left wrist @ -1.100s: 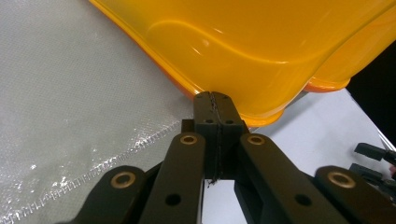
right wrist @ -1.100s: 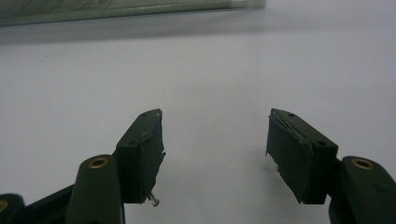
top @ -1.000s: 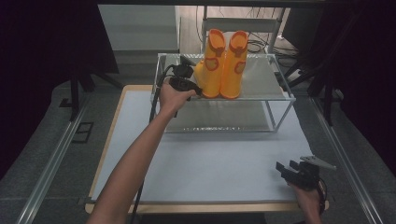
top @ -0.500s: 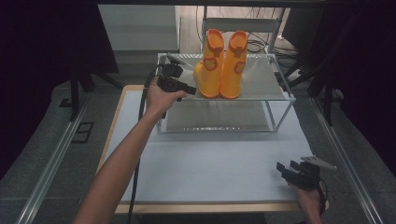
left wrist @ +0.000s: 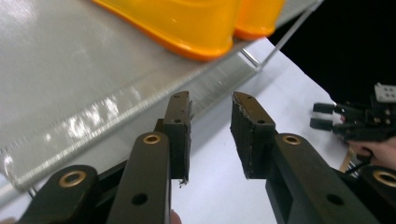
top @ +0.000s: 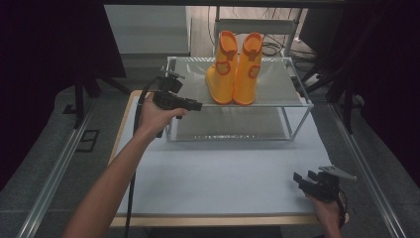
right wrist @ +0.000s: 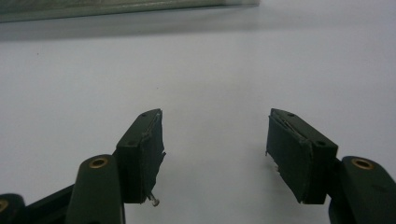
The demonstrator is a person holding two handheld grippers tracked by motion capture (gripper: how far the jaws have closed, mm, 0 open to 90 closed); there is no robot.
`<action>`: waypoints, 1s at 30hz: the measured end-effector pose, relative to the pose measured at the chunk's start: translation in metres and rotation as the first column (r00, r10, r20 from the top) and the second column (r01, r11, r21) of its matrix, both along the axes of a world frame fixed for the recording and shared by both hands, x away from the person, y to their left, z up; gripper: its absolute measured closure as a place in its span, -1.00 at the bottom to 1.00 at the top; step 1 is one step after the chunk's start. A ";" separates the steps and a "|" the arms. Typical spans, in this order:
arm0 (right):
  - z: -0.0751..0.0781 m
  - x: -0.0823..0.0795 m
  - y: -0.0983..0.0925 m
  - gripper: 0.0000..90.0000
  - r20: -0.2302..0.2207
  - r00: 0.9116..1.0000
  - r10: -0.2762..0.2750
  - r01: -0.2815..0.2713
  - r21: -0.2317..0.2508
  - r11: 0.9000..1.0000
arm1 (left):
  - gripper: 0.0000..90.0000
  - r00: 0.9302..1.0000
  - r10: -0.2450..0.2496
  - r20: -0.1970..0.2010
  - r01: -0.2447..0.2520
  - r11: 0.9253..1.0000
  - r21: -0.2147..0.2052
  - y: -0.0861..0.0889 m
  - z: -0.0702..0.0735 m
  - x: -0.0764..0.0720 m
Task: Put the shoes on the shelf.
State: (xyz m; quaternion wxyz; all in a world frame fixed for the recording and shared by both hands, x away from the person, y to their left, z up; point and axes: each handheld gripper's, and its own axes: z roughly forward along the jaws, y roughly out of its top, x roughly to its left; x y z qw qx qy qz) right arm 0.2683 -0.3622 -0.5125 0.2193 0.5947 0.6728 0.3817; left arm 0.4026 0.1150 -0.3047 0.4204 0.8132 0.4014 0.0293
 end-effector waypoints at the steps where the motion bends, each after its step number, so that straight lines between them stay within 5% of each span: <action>1: 0.000 0.000 0.000 -0.19 -0.001 1.000 -0.003 0.003 0.004 1.000 | 0.50 1.000 -0.003 0.004 0.003 1.000 0.003 0.001 -0.001 -0.003; 11: -0.001 0.001 0.001 -0.19 -0.005 1.000 0.005 -0.005 -0.002 1.000 | 0.38 0.999 -0.025 0.029 0.025 1.000 -0.005 0.024 -0.015 -0.038; 21: -0.003 0.003 0.003 -0.19 -0.010 1.000 0.014 -0.014 -0.009 1.000 | 0.33 0.999 -0.034 0.017 0.034 0.999 0.006 0.043 -0.050 -0.069; 30: -0.003 0.003 0.005 -0.19 -0.013 1.000 0.018 -0.018 -0.010 1.000 | 0.30 1.000 -0.013 -0.016 0.013 1.000 0.004 0.054 -0.083 -0.080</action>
